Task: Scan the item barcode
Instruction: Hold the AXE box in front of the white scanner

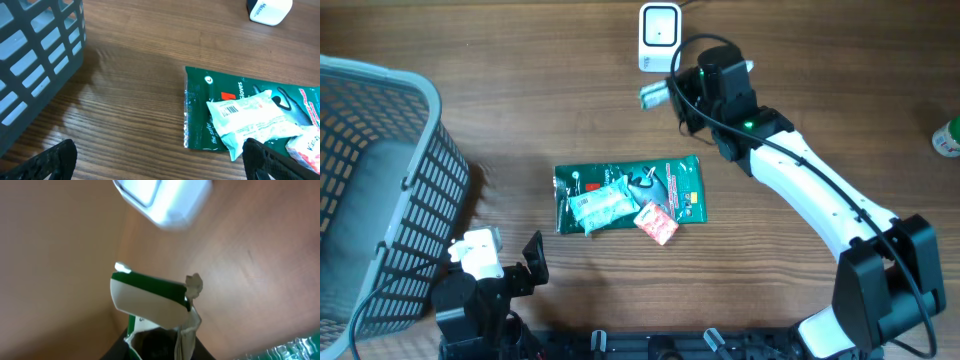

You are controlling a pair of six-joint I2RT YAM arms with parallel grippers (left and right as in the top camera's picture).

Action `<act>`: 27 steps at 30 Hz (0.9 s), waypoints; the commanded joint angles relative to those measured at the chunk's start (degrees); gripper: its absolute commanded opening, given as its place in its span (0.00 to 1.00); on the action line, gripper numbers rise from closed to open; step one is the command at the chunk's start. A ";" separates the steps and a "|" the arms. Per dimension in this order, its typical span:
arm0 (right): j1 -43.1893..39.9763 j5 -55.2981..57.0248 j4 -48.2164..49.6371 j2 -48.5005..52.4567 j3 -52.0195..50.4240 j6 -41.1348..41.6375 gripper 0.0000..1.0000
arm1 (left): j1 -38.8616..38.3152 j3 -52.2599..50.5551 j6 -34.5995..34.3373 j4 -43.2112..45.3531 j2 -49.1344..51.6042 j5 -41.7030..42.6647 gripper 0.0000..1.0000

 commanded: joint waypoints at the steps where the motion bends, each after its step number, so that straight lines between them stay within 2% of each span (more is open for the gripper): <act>1: 0.20 13.18 11.15 5.05 0.48 -3.37 0.05 | 0.37 -0.02 -0.52 0.15 -0.42 -0.15 1.00; 2: 0.22 12.96 14.27 6.36 0.48 -4.74 0.04 | 0.37 -0.02 -0.52 0.15 -0.42 -0.15 1.00; 4: 0.24 13.00 27.36 12.39 0.48 -10.25 0.04 | 0.37 -0.02 -0.52 0.15 -0.42 -0.15 1.00; 7: -0.04 13.97 43.54 20.04 0.48 -14.32 0.04 | 0.37 -0.02 -0.52 0.15 -0.42 -0.15 1.00; 10: -0.96 13.44 65.05 29.99 1.51 -22.97 0.05 | 0.37 -0.02 -0.52 0.15 -0.42 -0.15 1.00; 17: -3.43 6.97 66.31 41.79 14.71 -23.63 0.04 | 0.37 -0.02 -0.52 0.15 -0.42 -0.15 1.00; 19: -4.15 5.09 64.28 43.87 18.82 -23.56 0.04 | 0.37 -0.02 -0.52 0.15 -0.42 -0.15 1.00; 20: -4.74 4.92 60.24 44.94 21.66 -23.12 0.04 | 0.37 -0.02 -0.52 0.15 -0.42 -0.15 1.00; 24: -5.73 0.07 57.11 48.02 25.70 -20.22 0.04 | 0.37 -0.02 -0.52 0.15 -0.42 -0.15 1.00; 27: -5.79 -0.11 55.69 48.15 25.68 -22.45 0.04 | 0.37 -0.02 -0.52 0.15 -0.42 -0.15 1.00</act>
